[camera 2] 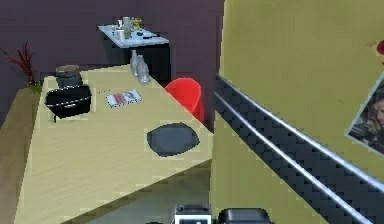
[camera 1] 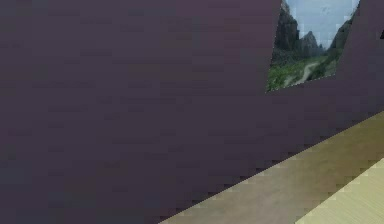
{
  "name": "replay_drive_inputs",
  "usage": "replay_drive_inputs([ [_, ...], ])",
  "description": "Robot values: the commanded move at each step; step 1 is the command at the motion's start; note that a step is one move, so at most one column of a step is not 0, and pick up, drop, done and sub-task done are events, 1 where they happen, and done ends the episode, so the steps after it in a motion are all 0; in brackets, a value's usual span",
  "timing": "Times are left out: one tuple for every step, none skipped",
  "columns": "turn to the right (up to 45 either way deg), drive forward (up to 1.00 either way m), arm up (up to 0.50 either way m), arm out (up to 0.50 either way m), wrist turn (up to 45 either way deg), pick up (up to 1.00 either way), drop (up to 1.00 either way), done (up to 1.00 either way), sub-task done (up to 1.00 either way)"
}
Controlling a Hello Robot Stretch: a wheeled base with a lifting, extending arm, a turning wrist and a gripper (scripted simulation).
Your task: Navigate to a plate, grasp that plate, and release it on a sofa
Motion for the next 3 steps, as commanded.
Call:
replay_drive_inputs([
  [0.0, 0.00, 0.04, 0.00, 0.0, 0.00, 0.00, 0.00, 0.00],
  [0.0, 0.00, 0.00, 0.44, 0.0, 0.00, 0.00, 0.00, 0.00],
  [45.0, 0.00, 0.00, 0.00, 0.0, 0.00, 0.00, 0.00, 0.00],
])
